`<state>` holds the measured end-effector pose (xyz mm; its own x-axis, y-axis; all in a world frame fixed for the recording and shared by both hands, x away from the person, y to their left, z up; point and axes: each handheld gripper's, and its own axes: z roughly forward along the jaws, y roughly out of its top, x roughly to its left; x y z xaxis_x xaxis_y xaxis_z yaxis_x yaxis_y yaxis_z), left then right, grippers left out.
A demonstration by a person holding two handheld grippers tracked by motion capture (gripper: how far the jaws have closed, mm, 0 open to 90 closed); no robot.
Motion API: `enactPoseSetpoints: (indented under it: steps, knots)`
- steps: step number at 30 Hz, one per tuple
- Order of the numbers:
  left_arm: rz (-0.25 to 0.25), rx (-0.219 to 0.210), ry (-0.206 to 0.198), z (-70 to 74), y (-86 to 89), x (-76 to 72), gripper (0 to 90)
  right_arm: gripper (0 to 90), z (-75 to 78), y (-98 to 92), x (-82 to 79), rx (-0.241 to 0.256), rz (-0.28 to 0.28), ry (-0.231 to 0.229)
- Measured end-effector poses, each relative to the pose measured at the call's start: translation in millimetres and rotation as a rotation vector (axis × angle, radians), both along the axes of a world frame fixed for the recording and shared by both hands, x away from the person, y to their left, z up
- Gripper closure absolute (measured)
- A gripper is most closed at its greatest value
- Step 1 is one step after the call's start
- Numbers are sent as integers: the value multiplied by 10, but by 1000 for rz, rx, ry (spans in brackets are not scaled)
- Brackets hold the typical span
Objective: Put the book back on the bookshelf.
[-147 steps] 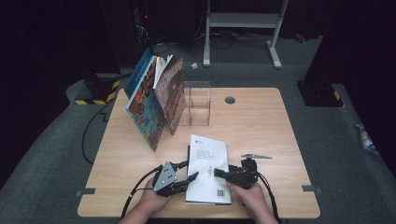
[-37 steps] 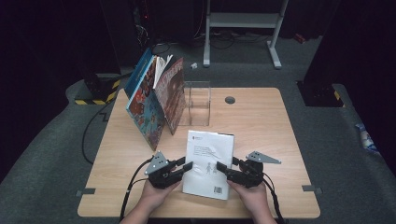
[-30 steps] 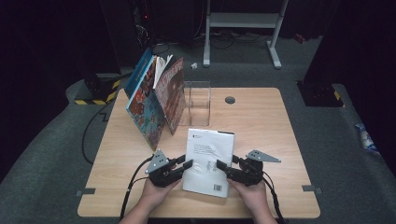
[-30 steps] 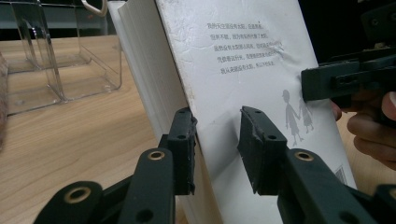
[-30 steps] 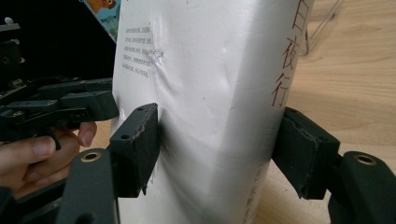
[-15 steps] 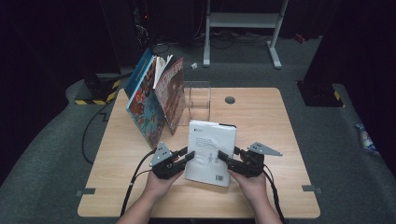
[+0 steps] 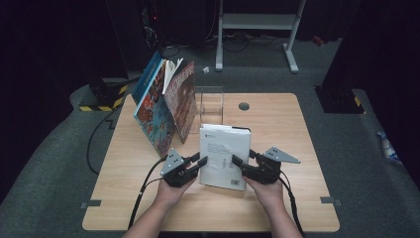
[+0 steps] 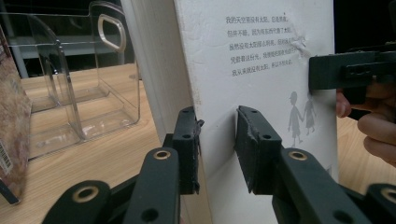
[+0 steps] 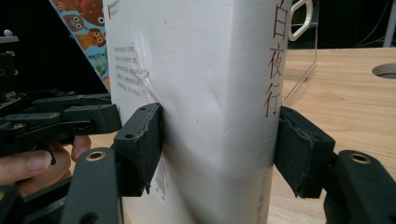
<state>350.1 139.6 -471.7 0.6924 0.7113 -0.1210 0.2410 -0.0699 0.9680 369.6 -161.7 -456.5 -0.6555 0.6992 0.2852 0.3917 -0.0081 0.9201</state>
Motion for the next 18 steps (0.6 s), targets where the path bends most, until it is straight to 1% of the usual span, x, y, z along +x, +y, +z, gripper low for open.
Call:
enactPoseSetpoints:
  steps: [5,7,8,9,11,12,15,18]
  knots:
    - [-1,19,-15,-38,-26,-115,711,345,-29,-15,-130,-24,-13,-15]
    - [5,29,-25,-48,-33,-161,712,341,-69,-25,-182,-22,-15,-12]
    - [6,26,-26,-51,-32,-181,712,346,-96,-30,-209,-13,-16,-13]
    - [6,25,-24,-52,-27,-198,712,348,-113,-34,-243,-6,-16,-30]
    - [8,29,-27,-54,-20,-235,714,347,-115,-23,-298,-16,-14,-51]
    - [8,29,-27,-54,-20,-235,715,346,-113,-19,-317,-21,-13,-57]
    - [9,35,-12,-61,6,-299,713,347,-106,-15,-369,-31,-2,-70]
    - [17,31,-9,-78,16,-353,705,344,-117,-9,-424,-24,1,-87]
